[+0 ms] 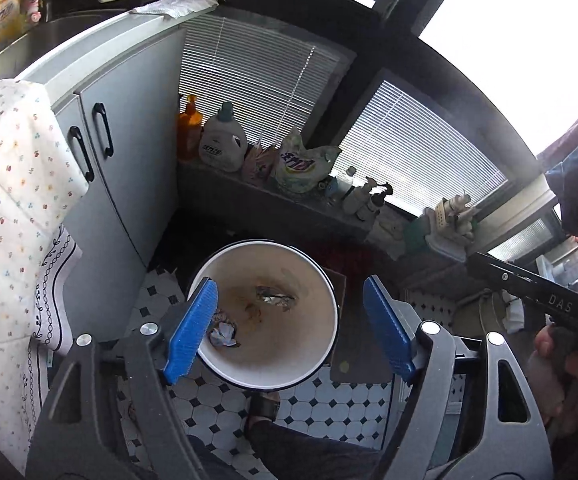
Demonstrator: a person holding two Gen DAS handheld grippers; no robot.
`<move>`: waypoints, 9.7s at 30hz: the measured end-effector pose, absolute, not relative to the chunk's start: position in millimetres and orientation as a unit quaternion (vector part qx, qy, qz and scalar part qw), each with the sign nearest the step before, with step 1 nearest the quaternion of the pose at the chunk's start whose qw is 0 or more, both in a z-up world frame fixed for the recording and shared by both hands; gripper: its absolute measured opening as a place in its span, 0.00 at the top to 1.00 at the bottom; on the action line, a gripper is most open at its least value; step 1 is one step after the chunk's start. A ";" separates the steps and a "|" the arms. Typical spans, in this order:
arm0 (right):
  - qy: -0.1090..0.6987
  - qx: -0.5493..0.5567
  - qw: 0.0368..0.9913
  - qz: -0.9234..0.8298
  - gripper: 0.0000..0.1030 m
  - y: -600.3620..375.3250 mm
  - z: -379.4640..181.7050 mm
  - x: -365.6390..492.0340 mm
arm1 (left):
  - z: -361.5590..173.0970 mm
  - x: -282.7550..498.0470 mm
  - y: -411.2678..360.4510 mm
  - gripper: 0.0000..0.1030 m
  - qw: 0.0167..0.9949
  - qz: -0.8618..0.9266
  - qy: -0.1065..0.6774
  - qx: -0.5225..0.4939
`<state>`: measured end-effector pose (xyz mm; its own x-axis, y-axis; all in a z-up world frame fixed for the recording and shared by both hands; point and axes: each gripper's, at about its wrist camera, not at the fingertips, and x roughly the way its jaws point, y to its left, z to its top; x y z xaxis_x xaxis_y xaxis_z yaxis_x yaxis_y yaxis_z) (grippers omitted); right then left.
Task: Collect trash
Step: 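Return both tools to the counter above the remaining trash, then grasp the brown paper with the left tool while the right tool grasps the white paper bag, then carry the brown paper and white bag over the white bin and release them, then return both tools to the counter above the remaining trash, then grasp the white pill blister pack with the left tool, then grasp the red wrapper beside the medicine box with the right tool while the left tool holds the blister pack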
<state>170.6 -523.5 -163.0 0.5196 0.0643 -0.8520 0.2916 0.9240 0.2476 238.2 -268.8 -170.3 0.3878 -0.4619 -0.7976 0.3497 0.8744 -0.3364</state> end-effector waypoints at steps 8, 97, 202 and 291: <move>0.473 0.151 0.868 0.004 0.15 -451.9 -141.3 204.2 | -143.9 224.5 -180.2 0.19 0.867 -0.155 0.466 -0.089; 0.489 -0.017 0.844 0.219 0.95 -8.7 -136.7 345.1 | -156.0 198.4 312.6 0.93 0.860 0.221 0.397 -0.232; 0.482 0.037 0.863 0.145 0.08 -229.7 -132.4 285.3 | -121.9 199.9 61.4 0.09 0.891 0.083 0.414 -0.166; 0.447 -0.152 0.797 0.377 0.91 120.6 -146.5 344.3 | -136.2 160.4 302.3 0.53 0.884 0.160 0.356 -0.258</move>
<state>344.3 120.6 -146.5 0.3153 0.4648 -0.8274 -0.7373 0.6689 0.0947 160.4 302.3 -136.2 0.6949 0.0992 -0.7123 -0.4665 0.8160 -0.3414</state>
